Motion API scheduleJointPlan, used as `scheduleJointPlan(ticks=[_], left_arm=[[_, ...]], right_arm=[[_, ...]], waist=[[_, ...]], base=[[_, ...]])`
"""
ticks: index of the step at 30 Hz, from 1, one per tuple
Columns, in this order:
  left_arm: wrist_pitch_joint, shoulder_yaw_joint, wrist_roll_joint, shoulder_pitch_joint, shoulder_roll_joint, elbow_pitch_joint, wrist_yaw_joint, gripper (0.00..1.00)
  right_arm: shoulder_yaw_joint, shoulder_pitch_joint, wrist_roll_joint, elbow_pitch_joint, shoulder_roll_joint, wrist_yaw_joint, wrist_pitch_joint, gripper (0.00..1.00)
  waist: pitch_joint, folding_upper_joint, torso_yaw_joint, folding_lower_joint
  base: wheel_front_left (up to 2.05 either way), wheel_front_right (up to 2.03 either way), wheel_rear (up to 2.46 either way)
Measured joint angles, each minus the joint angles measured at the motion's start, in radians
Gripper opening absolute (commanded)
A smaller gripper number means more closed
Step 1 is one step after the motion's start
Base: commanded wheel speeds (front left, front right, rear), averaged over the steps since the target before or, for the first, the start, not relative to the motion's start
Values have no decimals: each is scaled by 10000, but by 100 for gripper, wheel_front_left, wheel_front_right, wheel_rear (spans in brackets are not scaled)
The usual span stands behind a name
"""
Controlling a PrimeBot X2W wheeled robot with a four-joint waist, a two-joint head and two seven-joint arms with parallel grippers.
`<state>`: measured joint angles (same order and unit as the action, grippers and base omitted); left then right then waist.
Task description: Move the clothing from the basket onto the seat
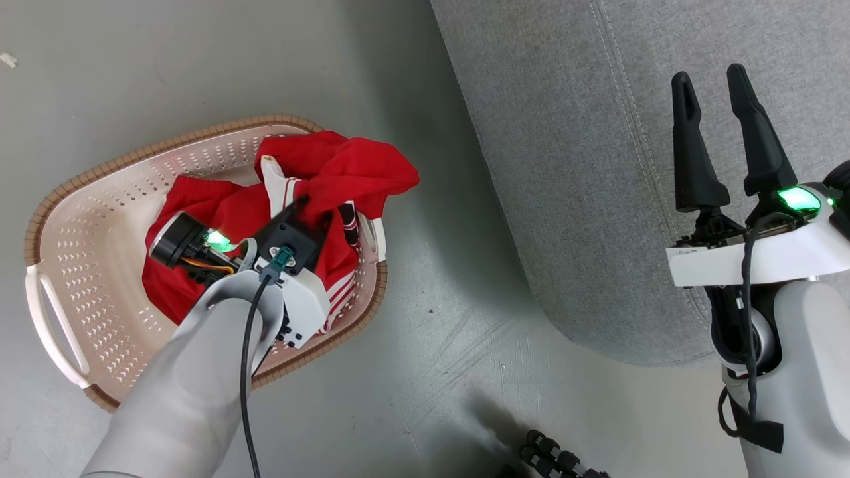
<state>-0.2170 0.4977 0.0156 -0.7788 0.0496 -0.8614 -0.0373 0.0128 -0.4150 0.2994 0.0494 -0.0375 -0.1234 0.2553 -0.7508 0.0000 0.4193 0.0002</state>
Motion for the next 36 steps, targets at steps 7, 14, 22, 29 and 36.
scheduleJointPlan(ticks=[7, 14, 22, 29, 36], left_arm=[[-44, -13, -178, -155, -17, -211, 40, 0], [-150, -188, -525, -155, -35, -81, -8, 0], [-324, -1058, -1348, -145, -48, 692, 17, 0], [-328, -1590, -1680, 13, 127, 1565, 121, 0], [-341, -2337, -2477, 802, 113, 3033, 171, 0]], right_arm=[[35, 0, -2, -71, 0, 0, 0, 100], [-238, -25, -6, -199, 0, 0, 0, 100], [-274, -53, -148, -337, 0, 0, 0, 100], [-291, -53, -499, -573, -2, 0, 0, 100], [-332, -53, -920, -711, -8, 0, 0, 100]], waist=[[22, 0, -25, 0], [125, 0, -139, -1], [359, 0, -429, -1], [626, 0, -711, -1], [1031, 0, -1066, -1]], base=[[0, 0, 0], [0, 0, 0], [0, 0, 0], [0, 0, 0], [0, 0, 0]])
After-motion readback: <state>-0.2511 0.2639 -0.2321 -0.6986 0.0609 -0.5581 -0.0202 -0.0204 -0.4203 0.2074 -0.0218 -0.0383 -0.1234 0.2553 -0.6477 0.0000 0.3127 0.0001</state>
